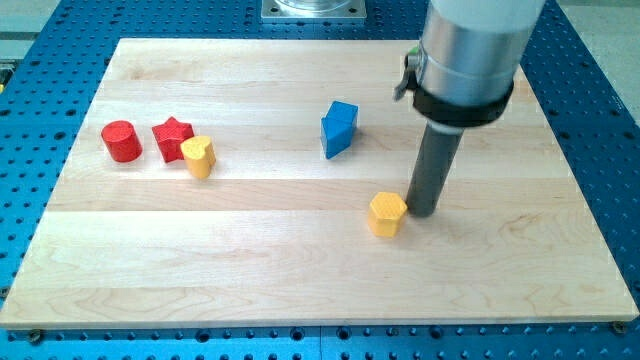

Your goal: Push the yellow heart above the hexagon

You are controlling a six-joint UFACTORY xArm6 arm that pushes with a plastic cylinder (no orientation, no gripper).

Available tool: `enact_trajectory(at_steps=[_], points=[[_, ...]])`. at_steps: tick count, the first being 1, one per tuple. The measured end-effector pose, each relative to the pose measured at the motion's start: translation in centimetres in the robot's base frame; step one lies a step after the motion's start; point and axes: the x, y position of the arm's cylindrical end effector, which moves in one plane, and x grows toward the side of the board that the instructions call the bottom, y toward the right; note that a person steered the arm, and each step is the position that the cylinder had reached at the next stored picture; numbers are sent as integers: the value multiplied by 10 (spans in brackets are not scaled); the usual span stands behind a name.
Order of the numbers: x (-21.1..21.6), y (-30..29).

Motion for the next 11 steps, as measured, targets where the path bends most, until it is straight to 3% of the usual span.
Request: enact_trajectory(at_steps=[1,2,3,4,5,6,7,8,9,11], points=[[62,-90],[8,-70],[-32,-154],[-32,-259],[-66,-304],[-92,-245],[-88,-207],[-21,-186],[-91,-185],[-121,-144]])
